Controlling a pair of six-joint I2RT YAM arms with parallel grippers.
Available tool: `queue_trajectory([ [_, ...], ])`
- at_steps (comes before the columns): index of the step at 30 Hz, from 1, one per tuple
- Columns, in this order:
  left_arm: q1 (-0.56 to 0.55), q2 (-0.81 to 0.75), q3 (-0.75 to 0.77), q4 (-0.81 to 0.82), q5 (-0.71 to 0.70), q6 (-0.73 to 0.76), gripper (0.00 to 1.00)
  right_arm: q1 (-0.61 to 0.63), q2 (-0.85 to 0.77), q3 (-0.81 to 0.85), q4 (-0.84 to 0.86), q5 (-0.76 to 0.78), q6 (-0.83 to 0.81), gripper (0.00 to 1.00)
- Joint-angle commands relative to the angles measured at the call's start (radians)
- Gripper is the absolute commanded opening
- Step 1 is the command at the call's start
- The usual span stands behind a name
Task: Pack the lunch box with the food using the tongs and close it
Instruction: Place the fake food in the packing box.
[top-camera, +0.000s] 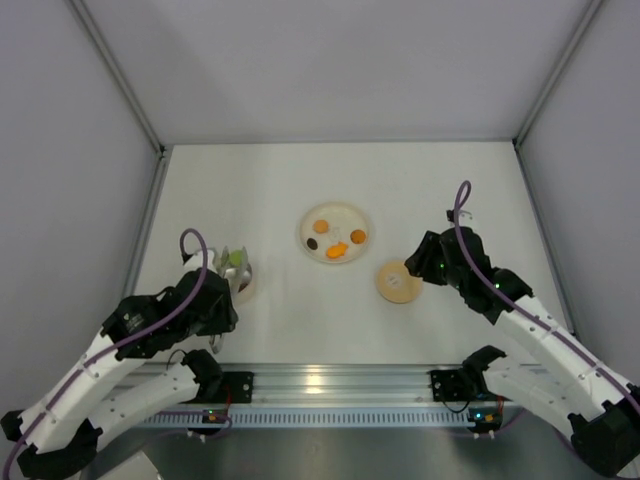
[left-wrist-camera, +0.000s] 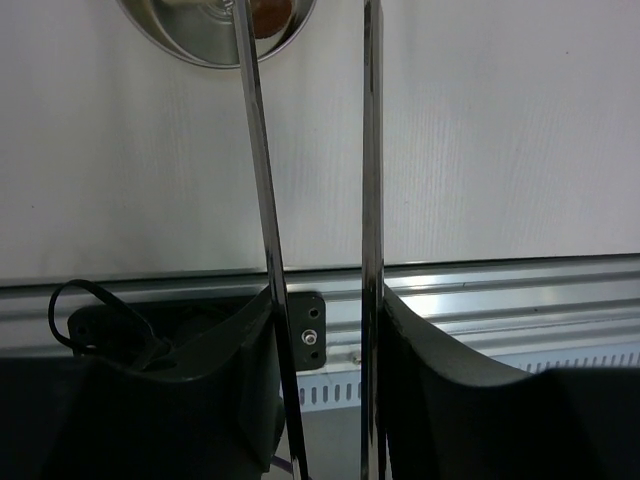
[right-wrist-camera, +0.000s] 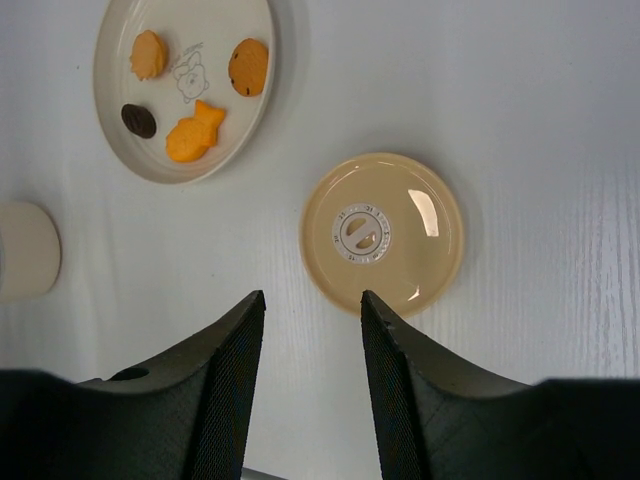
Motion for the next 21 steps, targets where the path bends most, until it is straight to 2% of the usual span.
queue_trajectory([
  [1,0.002,-0.021,-0.023,-0.154,-0.033,-0.047,0.44,0.019,0.001,-0.003,0.092,-0.006,-0.005,0.43],
  [15,0.002,-0.026,-0.028,-0.16,-0.047,-0.069,0.48,0.019,-0.005,-0.016,0.101,-0.007,-0.008,0.43],
  [21,0.002,0.066,0.023,-0.056,-0.009,-0.011,0.47,0.019,-0.004,-0.007,0.096,-0.007,-0.01,0.43],
])
